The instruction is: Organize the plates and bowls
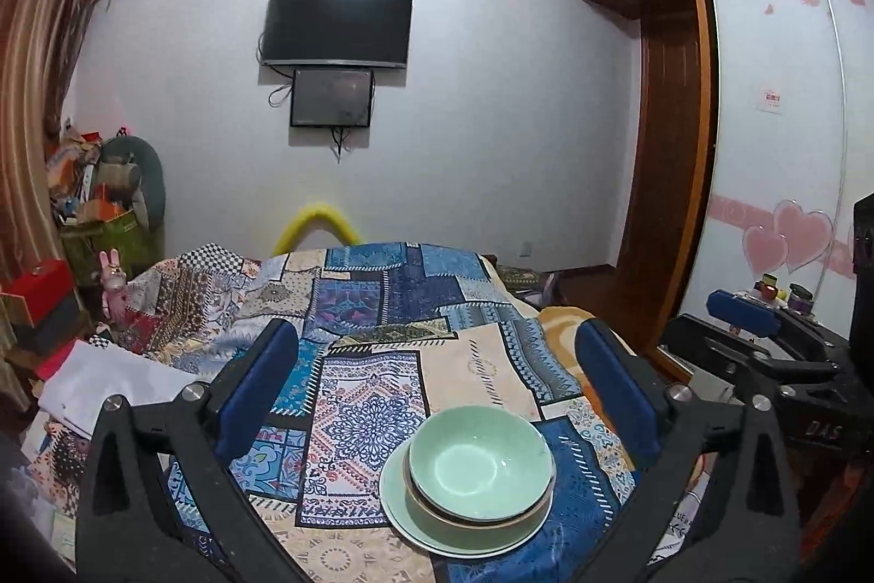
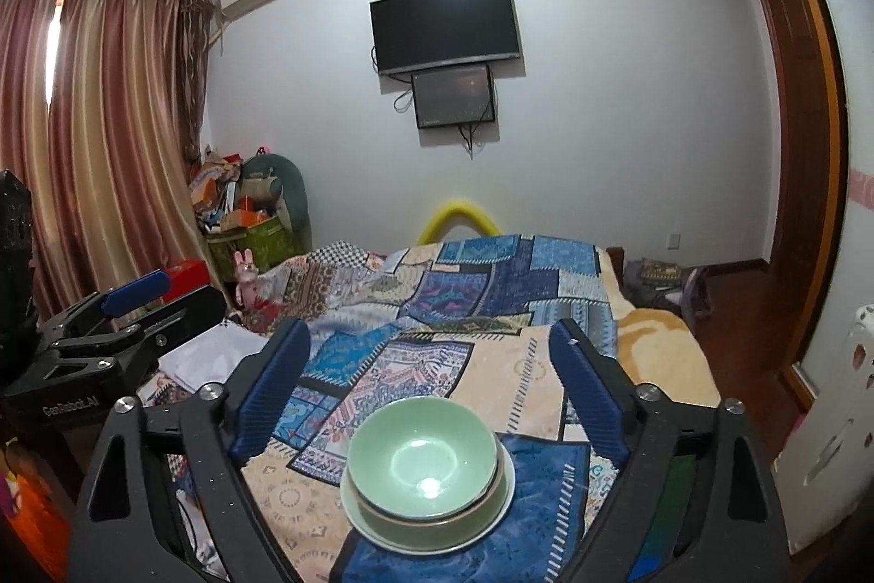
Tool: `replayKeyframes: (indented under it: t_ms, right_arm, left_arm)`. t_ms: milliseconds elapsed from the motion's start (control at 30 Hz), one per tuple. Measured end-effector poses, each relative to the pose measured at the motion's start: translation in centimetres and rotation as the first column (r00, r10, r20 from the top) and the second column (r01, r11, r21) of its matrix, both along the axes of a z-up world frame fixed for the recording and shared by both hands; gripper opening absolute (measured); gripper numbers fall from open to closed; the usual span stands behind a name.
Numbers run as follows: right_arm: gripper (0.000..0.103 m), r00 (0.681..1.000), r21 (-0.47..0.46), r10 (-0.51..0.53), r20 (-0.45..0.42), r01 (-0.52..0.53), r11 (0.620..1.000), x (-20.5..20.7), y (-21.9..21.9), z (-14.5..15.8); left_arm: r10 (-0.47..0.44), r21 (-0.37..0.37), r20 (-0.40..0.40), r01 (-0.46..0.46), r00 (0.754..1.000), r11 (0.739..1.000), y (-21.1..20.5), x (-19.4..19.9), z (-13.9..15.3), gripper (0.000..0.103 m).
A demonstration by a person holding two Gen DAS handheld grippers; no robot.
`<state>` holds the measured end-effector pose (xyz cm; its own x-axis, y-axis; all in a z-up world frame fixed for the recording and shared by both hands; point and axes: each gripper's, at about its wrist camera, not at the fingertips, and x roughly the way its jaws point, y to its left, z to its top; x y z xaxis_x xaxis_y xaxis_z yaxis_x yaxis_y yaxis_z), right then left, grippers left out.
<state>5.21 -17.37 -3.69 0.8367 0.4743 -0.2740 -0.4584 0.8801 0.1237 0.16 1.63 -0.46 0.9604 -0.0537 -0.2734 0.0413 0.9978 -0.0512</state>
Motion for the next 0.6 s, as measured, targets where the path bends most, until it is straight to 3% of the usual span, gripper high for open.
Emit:
replayKeyframes:
  t_ms: [133,600]
  right_arm:
    - [0.103,1.0,0.011,-0.014,0.016,0.014,1.0,-0.18,-0.1,0.02]
    - [0.103,1.0,0.009,-0.026,0.016,0.026,1.0,-0.65,-0.4,-0.03]
  left_arm:
    - [0.0,-0.008,-0.002,0.0,1.0,1.0,0.05,-0.26,-0.23,0.103]
    - [0.003,-0.001,0.008,-0.003,1.0,1.0,-0.18,-0.89,-0.54,0.103]
